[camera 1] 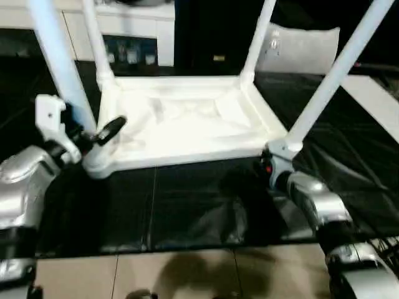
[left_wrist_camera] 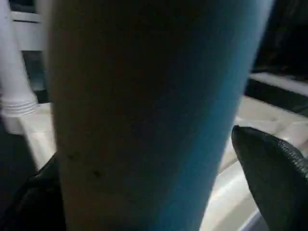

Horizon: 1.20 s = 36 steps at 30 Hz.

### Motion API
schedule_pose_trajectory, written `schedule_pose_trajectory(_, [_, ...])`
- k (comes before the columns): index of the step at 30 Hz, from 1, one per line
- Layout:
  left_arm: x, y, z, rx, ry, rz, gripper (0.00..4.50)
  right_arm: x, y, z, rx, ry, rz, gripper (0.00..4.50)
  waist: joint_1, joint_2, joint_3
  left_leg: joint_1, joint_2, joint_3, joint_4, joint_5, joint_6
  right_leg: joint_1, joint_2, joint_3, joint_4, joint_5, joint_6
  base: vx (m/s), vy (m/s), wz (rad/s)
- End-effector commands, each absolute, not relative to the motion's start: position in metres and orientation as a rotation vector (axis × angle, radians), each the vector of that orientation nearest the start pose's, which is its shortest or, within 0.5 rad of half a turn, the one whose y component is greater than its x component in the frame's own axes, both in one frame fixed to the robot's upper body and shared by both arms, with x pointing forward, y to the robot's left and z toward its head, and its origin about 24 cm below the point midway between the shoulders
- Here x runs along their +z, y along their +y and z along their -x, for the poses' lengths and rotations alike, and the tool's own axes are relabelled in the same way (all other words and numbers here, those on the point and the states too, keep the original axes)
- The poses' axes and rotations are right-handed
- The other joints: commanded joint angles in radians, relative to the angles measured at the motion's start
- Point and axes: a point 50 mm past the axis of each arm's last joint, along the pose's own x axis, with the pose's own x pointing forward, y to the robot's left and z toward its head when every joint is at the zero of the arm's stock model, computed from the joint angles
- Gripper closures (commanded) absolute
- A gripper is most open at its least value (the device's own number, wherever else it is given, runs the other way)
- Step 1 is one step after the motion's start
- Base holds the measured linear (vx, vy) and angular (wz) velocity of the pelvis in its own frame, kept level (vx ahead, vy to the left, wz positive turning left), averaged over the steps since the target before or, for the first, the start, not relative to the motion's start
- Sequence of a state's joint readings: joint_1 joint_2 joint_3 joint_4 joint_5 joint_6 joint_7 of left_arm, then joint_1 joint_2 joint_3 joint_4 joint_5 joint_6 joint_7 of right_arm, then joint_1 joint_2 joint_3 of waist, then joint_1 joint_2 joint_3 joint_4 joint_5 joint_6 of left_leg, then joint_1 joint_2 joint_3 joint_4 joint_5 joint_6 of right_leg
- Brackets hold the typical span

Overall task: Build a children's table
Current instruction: Rotate table base

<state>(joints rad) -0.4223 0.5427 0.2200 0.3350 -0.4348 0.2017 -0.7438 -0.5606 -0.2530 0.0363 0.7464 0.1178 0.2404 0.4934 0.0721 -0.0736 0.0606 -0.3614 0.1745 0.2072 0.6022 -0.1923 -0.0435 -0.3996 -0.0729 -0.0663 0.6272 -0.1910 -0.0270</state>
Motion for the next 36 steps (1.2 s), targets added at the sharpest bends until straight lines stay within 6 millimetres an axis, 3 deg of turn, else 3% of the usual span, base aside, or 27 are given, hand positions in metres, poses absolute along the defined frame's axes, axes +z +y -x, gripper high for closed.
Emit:
schedule_pose_trajectory(1, [0.126, 0.246, -0.317, -0.637, -0.013, 0.035, 0.07, 0.024, -0.174, -0.344, 0.430, 0.432, 0.051, 0.00, 0.002, 0.030, -0.073, 0.022, 0.055, -0.030, -0.070, -0.165, -0.052, 0.043, -0.078, 0.058, -0.061, -0.070, -0.222, 0.000, 0.000, 0.00])
schedule_pose_trajectory(5, [0.123, 0.224, -0.302, -0.926, 0.036, 0.102, 0.07, 0.030, -0.178, -0.355, 0.399, 0.396, 0.043, 0.00, 0.009, 0.031, -0.071, 0.022, 0.058, -0.026, -0.070, -0.156, -0.047, 0.041, -0.077, 0.057, -0.054, -0.061, -0.248, 0.000, 0.000, 0.00])
schedule_pose_trajectory(6, [0.123, 0.224, -0.302, -0.926, 0.036, 0.102, 0.07, 0.030, -0.178, -0.355, 0.399, 0.396, 0.043, 0.00, 0.012, 0.029, -0.070, 0.021, 0.060, -0.025, -0.071, -0.161, -0.046, 0.043, -0.077, 0.057, -0.055, -0.067, -0.248, 0.000, 0.000, 0.00])
schedule_pose_trajectory(7, [0.123, 0.214, -0.291, -1.027, 0.066, 0.120, 0.07, 0.030, -0.176, -0.356, 0.415, 0.396, 0.056, 0.00, 0.011, 0.020, -0.070, 0.021, 0.061, -0.024, -0.071, -0.164, -0.045, 0.043, -0.077, 0.057, -0.055, -0.070, -0.246, 0.000, 0.000, 0.00])
schedule_pose_trajectory(10, [0.125, 0.198, -0.277, -1.159, 0.096, 0.162, 0.07, 0.032, -0.172, -0.358, 0.437, 0.391, 0.068, 0.00, 0.011, 0.023, -0.067, 0.018, 0.062, -0.023, -0.071, -0.164, -0.042, 0.044, -0.076, 0.057, -0.054, -0.091, -0.244, 0.000, 0.000, 0.00])
schedule_pose_trajectory(11, [0.127, 0.190, -0.272, -1.209, 0.107, 0.170, 0.07, 0.032, -0.170, -0.359, 0.445, 0.388, 0.069, 0.00, 0.011, 0.018, -0.067, 0.017, 0.063, -0.023, -0.071, -0.175, -0.041, 0.044, -0.078, 0.057, -0.055, -0.112, -0.244, 0.000, 0.000, 0.00])
schedule_pose_trajectory(12, [0.129, 0.171, -0.260, -1.320, 0.115, 0.214, 0.07, 0.032, -0.164, -0.361, 0.471, 0.380, 0.079, 0.00, 0.010, 0.015, -0.065, 0.016, 0.063, -0.023, -0.071, -0.187, -0.043, 0.043, -0.078, 0.058, -0.058, -0.146, -0.236, 0.000, 0.000, 0.00])
schedule_pose_trajectory(14, [0.129, 0.156, -0.255, -1.373, 0.115, 0.220, 0.07, 0.033, -0.156, -0.362, 0.503, 0.373, 0.080, 0.00, 0.007, 0.014, -0.062, 0.014, 0.063, -0.026, -0.073, -0.198, -0.048, 0.044, -0.079, 0.058, -0.065, -0.193, -0.226, 0.000, 0.000, 0.00])
schedule_pose_trajectory(18, [0.135, 0.133, -0.255, -1.412, 0.066, 0.287, 0.07, 0.031, -0.136, -0.359, 0.608, 0.362, 0.084, 0.00, -0.013, 0.010, -0.061, 0.007, 0.061, -0.030, -0.071, -0.206, -0.047, 0.047, -0.080, 0.061, -0.071, -0.240, -0.197, 0.000, 0.000, 0.00])
schedule_pose_trajectory(24, [0.141, 0.115, -0.258, -1.437, 0.039, 0.354, 0.07, 0.026, -0.109, -0.353, 0.730, 0.351, 0.082, 0.00, -0.031, 0.011, -0.064, 0.003, 0.061, -0.032, -0.069, -0.186, -0.030, 0.049, -0.076, 0.059, -0.070, -0.221, -0.203, 0.000, 0.000, 0.00])
schedule_pose_trajectory(27, [0.146, 0.102, -0.255, -1.490, 0.032, 0.394, 0.07, 0.023, -0.093, -0.347, 0.833, 0.340, 0.074, 0.00, -0.033, 0.017, -0.067, 0.005, 0.064, -0.029, -0.066, -0.164, -0.023, 0.048, -0.074, 0.060, -0.066, -0.176, -0.220, 0.000, 0.000, 0.00])
schedule_pose_trajectory(30, [0.148, 0.093, -0.255, -1.505, 0.020, 0.412, 0.07, 0.021, -0.088, -0.344, 0.862, 0.343, 0.078, 0.00, -0.031, 0.016, -0.066, 0.006, 0.065, -0.027, -0.065, -0.158, -0.023, 0.048, -0.070, 0.060, -0.065, -0.152, -0.230, 0.000, 0.000, 0.00])
schedule_pose_trajectory(36, [0.154, 0.066, -0.262, -1.524, -0.015, 0.450, 0.07, 0.017, -0.086, -0.338, 0.917, 0.343, 0.070, 0.00, -0.033, 0.017, -0.064, 0.008, 0.064, -0.028, -0.066, -0.195, -0.031, 0.049, -0.071, 0.059, -0.073, -0.205, -0.215, 0.000, 0.000, 0.00])
